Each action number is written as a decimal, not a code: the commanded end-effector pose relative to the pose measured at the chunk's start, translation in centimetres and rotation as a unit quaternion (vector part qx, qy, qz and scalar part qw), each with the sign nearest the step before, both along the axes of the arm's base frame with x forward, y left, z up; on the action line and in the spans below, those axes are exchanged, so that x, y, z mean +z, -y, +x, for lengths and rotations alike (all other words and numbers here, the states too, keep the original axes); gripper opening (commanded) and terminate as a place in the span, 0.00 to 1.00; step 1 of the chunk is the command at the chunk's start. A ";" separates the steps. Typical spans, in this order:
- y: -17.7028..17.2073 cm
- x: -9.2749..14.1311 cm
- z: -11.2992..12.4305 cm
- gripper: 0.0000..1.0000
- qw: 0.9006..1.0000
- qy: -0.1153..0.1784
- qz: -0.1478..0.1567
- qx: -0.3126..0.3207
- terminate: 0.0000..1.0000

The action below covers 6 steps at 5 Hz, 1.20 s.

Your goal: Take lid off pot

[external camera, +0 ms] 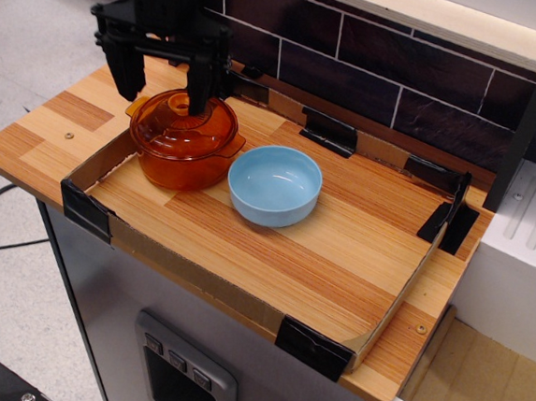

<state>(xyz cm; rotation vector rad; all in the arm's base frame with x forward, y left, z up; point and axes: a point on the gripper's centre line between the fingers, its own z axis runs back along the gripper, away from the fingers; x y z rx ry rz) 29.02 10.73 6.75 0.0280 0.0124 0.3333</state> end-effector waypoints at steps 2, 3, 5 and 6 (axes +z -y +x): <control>0.1 0.2 1.4 1.00 0.999 0.027 0.017 0.001 0.00; 0.4 0.3 1.5 1.00 1.000 0.026 0.014 0.001 0.00; 0.2 0.1 1.7 0.00 0.999 0.028 0.017 0.008 0.00; 0.2 0.0 1.8 0.00 0.999 0.028 0.016 0.005 0.00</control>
